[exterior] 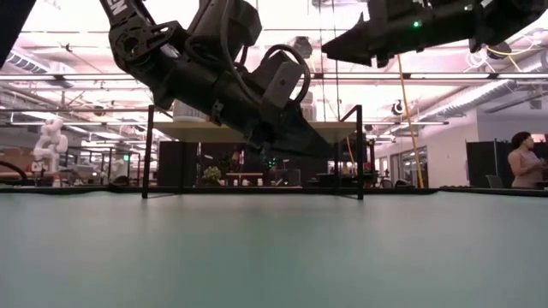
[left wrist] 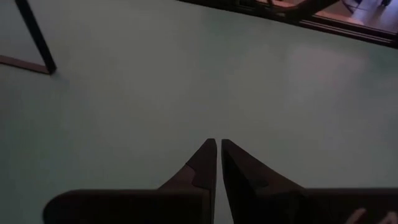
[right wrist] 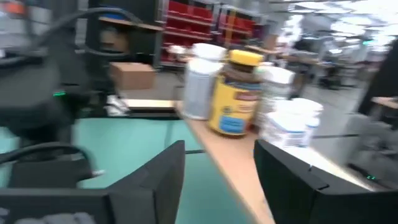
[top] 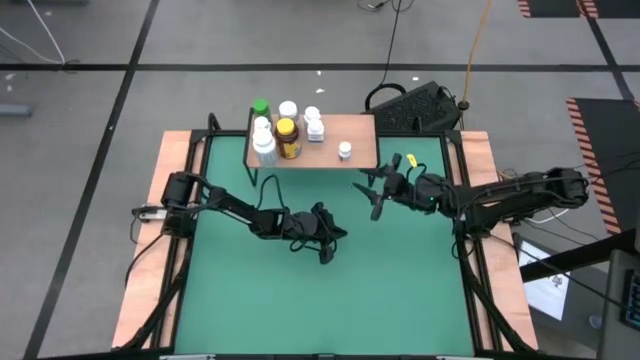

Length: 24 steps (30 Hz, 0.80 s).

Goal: Pick and place medicine bottles onto shelf by color
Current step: Put the white supplement bottle on the shelf

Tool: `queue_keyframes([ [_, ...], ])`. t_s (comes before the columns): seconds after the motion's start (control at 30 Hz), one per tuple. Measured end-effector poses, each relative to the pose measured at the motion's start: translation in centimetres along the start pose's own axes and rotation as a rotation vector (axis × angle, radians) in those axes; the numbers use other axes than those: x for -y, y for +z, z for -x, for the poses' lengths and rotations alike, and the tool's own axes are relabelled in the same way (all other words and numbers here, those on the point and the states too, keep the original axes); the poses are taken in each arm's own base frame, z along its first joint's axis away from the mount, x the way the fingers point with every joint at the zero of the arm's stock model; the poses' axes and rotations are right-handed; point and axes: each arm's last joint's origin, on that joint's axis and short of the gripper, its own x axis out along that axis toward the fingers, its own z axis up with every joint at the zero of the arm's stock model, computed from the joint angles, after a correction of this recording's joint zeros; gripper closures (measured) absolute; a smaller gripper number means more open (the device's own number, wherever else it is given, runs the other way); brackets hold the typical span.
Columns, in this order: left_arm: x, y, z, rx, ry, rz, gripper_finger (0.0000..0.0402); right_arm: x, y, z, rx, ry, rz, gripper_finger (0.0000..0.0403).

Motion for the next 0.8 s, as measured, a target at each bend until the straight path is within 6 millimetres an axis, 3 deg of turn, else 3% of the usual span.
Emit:
queue_keyframes([
  [0.3,0.7,-0.2,0.1,-0.002,-0.007,0.012,0.0376,1.8,-0.2,-0.7,-0.042,-0.109,-0.048,0.0136],
  [0.47,0.7,-0.2,0.1,0.002,0.006,0.014,0.0376,2.7,-0.5,-2.4,-0.116,-0.067,-0.069,0.0133],
  [0.8,0.7,-0.2,0.1,0.002,0.008,0.014,0.0376,6.2,-0.5,-5.4,-0.171,-0.166,-0.071,0.0135],
])
